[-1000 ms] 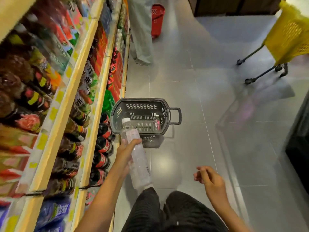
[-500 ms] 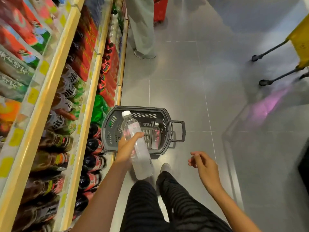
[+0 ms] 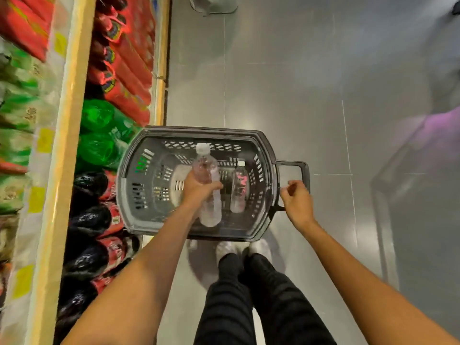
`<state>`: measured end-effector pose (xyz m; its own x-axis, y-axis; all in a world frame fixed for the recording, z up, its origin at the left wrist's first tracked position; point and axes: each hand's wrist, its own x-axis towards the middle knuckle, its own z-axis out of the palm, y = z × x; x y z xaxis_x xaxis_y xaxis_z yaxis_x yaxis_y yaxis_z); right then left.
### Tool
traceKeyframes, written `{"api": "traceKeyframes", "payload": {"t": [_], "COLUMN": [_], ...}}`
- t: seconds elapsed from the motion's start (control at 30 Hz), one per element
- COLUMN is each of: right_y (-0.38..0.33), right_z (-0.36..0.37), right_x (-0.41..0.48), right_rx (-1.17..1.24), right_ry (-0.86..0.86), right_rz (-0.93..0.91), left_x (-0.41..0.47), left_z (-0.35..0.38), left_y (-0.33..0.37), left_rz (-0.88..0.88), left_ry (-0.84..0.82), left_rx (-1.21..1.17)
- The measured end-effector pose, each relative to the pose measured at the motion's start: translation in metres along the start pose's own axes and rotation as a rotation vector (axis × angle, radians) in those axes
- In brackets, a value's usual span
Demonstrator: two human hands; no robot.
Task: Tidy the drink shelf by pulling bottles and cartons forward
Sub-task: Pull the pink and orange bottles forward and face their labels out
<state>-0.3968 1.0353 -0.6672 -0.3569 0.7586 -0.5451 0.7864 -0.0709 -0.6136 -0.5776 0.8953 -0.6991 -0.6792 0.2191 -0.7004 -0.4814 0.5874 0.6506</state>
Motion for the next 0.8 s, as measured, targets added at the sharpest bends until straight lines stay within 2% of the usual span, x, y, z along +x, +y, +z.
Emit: {"api": "traceKeyframes", "payload": {"t": [0.13, 0.37, 0.8], "right_y": [0.029, 0.045, 0.054], "right_z": [0.046, 0.081, 0.082], "right_x": [0.055, 0.081, 0.083], "right_rx": [-0.102, -0.040, -0.008], "right_ry": [0.013, 0.073, 0.135], "right_rz": [0.000, -0.070, -0.195], "left_x": [0.078, 0.167, 0.213], "left_z": [0.032, 0.078, 0.108], "left_y": [-0.059, -0.115, -0.142], "left_rz": [-0.017, -0.078, -0.147], "left_ry": [0.001, -0.036, -0.145], "left_rx": [0.107, 0.192, 0.281]}}
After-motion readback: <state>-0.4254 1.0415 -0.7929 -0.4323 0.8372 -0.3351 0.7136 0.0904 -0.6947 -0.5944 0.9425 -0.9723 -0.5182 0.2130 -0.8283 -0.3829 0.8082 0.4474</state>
